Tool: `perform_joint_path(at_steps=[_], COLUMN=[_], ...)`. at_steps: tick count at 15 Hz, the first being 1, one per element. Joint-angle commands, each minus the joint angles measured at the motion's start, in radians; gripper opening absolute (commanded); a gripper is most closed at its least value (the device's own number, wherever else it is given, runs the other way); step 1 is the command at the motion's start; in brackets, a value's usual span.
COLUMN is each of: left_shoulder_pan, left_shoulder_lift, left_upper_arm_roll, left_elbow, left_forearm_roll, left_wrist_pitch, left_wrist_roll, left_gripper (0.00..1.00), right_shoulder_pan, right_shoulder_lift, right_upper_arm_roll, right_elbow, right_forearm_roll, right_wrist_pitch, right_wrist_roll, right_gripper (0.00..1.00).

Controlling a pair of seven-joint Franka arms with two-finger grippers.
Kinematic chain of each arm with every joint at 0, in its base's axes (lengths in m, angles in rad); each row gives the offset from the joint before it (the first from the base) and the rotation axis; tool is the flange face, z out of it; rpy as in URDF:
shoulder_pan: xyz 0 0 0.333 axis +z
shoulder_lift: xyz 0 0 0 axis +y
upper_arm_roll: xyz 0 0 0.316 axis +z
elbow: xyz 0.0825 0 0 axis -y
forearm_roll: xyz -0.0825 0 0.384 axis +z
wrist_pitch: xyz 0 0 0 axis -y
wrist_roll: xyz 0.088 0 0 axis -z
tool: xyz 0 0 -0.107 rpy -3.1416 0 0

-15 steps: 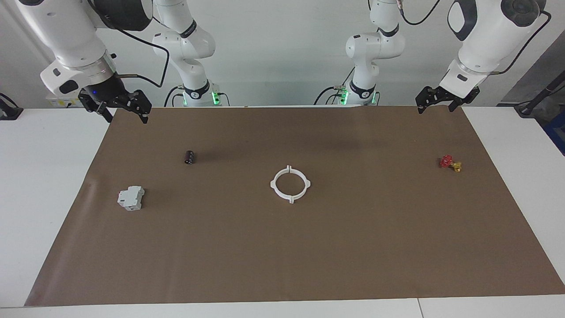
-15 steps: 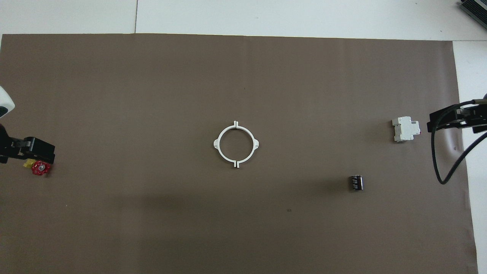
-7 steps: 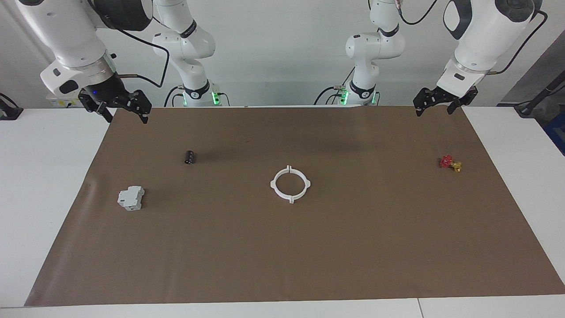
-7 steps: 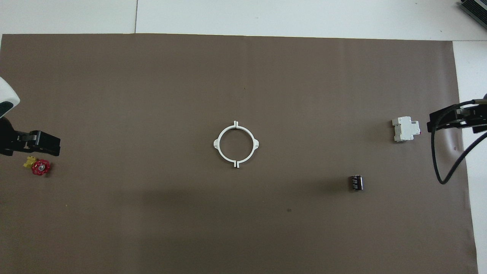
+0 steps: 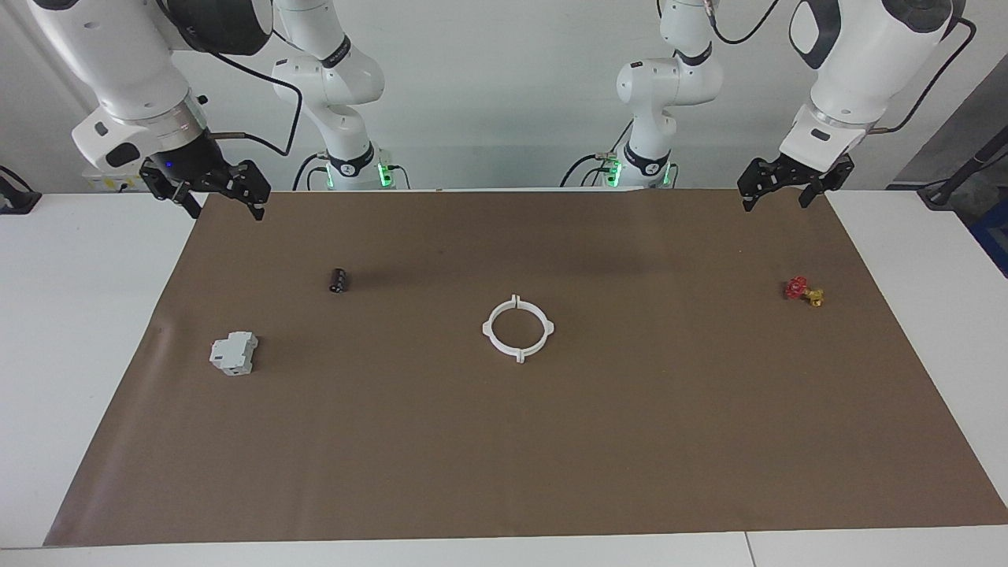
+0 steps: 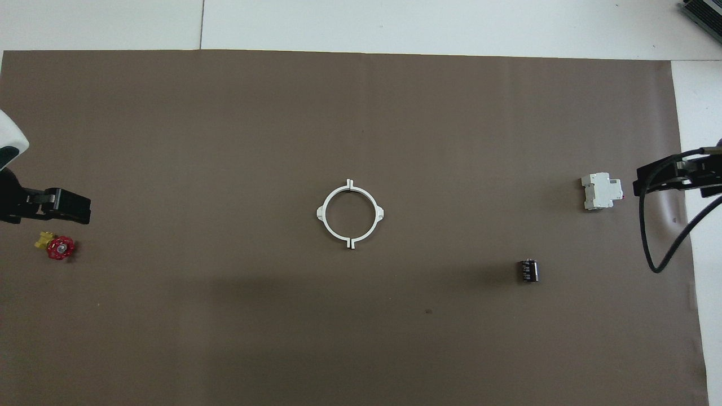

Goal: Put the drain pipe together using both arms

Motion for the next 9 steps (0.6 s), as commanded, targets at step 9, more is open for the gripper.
perform_joint_path(at_steps=[9], left_shoulder_pan=[-0.007], left_shoulder_lift=[-0.022], left_upper_arm_roll=[0.011], left_elbow=[-0.022], left_forearm_roll=[-0.015], left_wrist_pitch=[0.027], left_wrist_roll=[-0.012], left_gripper=[1.0], right_shoulder_pan=[-0.006], right_shoulder_lift=[-0.006], right_upper_arm_roll=[0.004], right_elbow=[-0.002], right_forearm_roll=[-0.003], right_wrist_pitch=[0.005], right_wrist_roll=[0.008], right_gripper=[1.0])
